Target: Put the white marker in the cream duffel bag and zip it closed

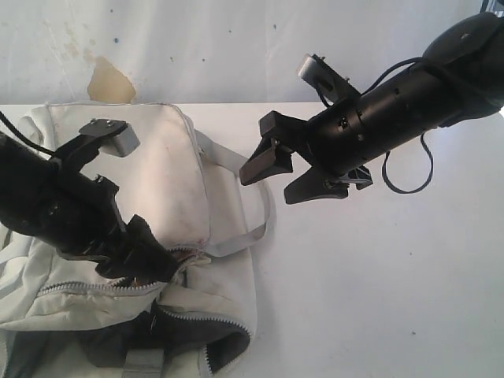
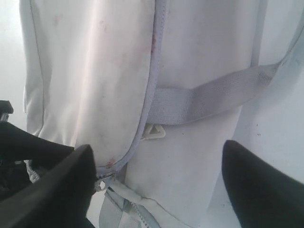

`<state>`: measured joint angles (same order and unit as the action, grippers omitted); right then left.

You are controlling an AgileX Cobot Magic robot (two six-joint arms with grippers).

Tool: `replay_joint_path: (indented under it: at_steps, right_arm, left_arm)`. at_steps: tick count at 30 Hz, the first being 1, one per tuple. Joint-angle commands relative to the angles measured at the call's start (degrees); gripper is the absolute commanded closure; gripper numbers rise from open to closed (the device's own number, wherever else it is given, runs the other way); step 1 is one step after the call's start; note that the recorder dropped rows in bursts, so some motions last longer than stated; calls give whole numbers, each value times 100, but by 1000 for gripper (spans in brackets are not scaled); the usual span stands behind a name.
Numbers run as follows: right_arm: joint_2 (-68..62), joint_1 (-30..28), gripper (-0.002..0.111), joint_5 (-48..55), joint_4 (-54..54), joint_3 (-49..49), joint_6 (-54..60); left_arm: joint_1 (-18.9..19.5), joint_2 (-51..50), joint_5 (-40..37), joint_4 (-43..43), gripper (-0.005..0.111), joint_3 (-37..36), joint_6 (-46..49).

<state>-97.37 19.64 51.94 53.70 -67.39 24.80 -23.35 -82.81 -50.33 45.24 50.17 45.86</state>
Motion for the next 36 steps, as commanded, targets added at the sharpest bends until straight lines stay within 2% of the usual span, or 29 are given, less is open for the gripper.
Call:
replay_joint_path:
  at_steps: [1, 7, 11, 12, 15, 17, 18, 19, 20, 23, 28, 30, 36]
  right_arm:
    - [-7, -30, 41, 11, 66, -21, 87]
    - [-7, -30, 43, 40, 66, -21, 87]
    - [-7, -30, 43, 52, 66, -21, 87]
    - [-7, -30, 43, 52, 66, -21, 87]
    - [-7, -30, 43, 52, 66, -21, 87]
    - [-7, -30, 43, 52, 66, -21, 87]
    - [-7, -30, 43, 52, 66, -21, 87]
    - [-7, -30, 43, 50, 66, -21, 103]
    - [-7, -30, 43, 26, 66, -21, 101]
    - [-7, -30, 43, 39, 66, -21, 101]
    - [-7, -30, 43, 65, 66, -21, 101]
    - [-7, -30, 43, 65, 66, -21, 101]
    - [-7, -30, 43, 65, 66, -21, 101]
  left_arm:
    - [-25, 6, -25, 241, 43, -36, 103]
    - [-25, 6, 556, 86, 43, -389, 17]
    - [-25, 6, 511, 488, 68, -413, 19]
    - [-25, 6, 441, 531, 78, -413, 63]
    - [-25, 6, 252, 572, 89, -413, 89]
    - [-25, 6, 167, 572, 82, -413, 88]
    - [-25, 6, 154, 572, 74, -413, 88]
    - [-25, 6, 105, 572, 60, -413, 88]
    - [-25, 6, 86, 572, 55, -413, 88]
    - [-25, 6, 63, 539, 48, -413, 88]
    - [-25, 6, 254, 381, 49, -587, -231]
    - [-25, 6, 254, 475, 55, -739, -253]
    - [-25, 6, 280, 747, 86, -836, -216]
